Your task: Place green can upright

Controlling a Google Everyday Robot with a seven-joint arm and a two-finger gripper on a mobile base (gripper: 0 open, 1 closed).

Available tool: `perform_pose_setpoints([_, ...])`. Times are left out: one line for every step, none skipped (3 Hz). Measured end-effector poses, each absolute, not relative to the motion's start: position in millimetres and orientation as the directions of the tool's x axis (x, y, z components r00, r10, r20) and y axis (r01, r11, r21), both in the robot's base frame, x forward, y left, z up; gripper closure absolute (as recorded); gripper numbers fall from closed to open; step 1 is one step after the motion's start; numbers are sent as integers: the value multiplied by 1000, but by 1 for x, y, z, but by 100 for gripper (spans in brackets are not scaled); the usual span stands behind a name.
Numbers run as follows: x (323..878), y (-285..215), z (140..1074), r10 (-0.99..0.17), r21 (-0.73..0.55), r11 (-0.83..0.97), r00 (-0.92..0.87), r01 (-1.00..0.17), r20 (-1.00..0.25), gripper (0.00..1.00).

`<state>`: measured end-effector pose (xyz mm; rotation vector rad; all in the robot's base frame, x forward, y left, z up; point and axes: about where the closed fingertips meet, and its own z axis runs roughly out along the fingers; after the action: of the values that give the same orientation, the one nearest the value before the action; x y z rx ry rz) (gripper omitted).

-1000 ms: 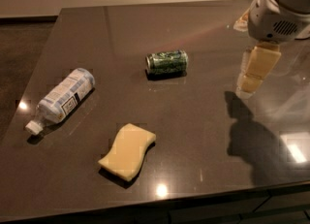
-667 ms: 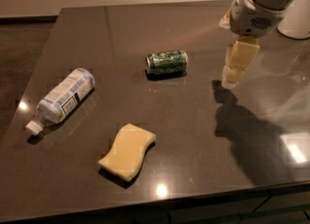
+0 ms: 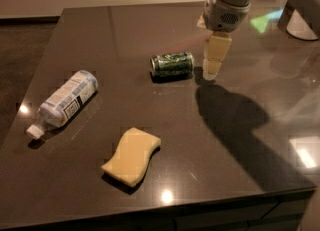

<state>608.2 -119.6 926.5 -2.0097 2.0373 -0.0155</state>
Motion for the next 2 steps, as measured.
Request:
perform_pose_setpoints([626, -95, 914, -984, -180, -26, 57, -983, -169, 0])
perform_pose_setpoints([633, -69, 904, -982, -165, -86, 111, -983, -151, 0])
